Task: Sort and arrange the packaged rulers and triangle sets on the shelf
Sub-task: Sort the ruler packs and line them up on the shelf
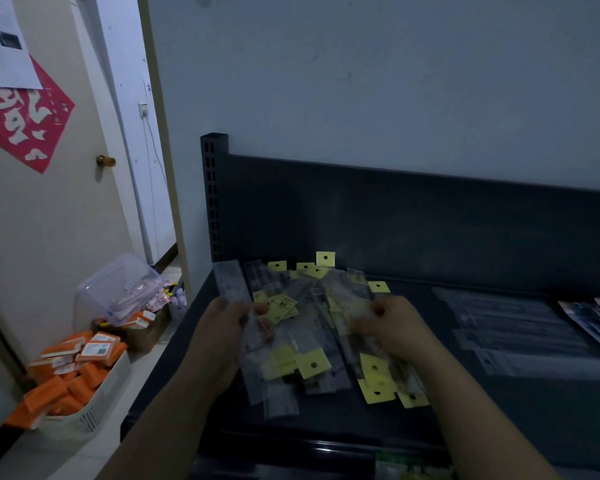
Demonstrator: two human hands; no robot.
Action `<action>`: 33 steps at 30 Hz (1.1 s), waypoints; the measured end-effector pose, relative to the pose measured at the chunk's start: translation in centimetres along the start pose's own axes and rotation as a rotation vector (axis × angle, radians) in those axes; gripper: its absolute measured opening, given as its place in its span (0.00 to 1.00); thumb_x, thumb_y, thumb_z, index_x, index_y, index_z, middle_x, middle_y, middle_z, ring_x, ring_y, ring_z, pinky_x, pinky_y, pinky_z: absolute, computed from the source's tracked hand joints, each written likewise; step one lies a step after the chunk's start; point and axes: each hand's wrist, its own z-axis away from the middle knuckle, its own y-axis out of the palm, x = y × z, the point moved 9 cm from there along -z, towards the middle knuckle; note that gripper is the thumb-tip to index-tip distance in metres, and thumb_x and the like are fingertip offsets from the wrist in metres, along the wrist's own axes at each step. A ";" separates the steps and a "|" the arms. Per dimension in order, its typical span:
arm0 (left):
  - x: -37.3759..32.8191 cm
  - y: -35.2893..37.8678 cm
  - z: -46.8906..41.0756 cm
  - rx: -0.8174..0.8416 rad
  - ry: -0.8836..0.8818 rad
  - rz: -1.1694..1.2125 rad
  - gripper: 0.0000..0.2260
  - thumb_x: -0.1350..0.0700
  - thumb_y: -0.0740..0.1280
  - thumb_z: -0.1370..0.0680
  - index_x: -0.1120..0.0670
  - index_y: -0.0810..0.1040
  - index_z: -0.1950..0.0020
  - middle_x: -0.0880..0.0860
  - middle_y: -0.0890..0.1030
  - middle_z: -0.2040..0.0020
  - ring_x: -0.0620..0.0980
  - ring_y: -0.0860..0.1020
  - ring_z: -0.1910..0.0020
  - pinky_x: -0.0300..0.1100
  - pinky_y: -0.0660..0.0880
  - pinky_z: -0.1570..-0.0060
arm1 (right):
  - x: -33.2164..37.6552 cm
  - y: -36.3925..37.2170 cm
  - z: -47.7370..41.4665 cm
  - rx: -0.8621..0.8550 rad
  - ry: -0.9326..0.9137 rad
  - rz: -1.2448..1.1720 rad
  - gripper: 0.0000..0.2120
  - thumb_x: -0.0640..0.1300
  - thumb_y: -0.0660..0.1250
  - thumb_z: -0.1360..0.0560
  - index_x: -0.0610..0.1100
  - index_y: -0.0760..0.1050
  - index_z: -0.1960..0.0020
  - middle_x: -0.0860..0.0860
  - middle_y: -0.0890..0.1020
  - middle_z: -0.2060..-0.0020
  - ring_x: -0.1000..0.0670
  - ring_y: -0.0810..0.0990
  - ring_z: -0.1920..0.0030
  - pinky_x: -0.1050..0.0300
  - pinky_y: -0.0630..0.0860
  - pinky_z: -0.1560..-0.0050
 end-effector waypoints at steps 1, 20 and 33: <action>0.1 0.1 0.0 0.002 0.001 -0.005 0.06 0.66 0.56 0.20 0.61 0.71 0.48 0.61 0.80 0.54 0.53 0.77 0.67 0.45 0.77 0.70 | -0.2 -0.2 0.0 0.011 0.004 -0.090 0.11 0.44 0.68 0.26 0.40 0.73 0.65 0.46 0.73 0.73 0.51 0.71 0.76 0.59 0.66 0.73; -0.8 6.6 1.4 0.190 0.111 -0.142 0.11 0.59 0.63 0.21 0.57 0.71 0.38 0.60 0.80 0.45 0.59 0.81 0.47 0.59 0.77 0.44 | 4.6 2.8 3.5 0.425 -0.164 -0.621 0.09 0.36 0.66 0.24 0.39 0.77 0.44 0.45 0.83 0.62 0.52 0.80 0.65 0.56 0.79 0.58; -3.2 -1.4 -0.2 -0.093 0.158 -0.340 0.11 0.63 0.55 0.19 0.53 0.75 0.52 0.58 0.82 0.54 0.55 0.81 0.56 0.48 0.79 0.58 | 3.3 3.9 1.0 0.013 -0.198 0.382 0.15 0.61 0.70 0.32 0.49 0.77 0.58 0.48 0.73 0.47 0.47 0.70 0.43 0.54 0.69 0.46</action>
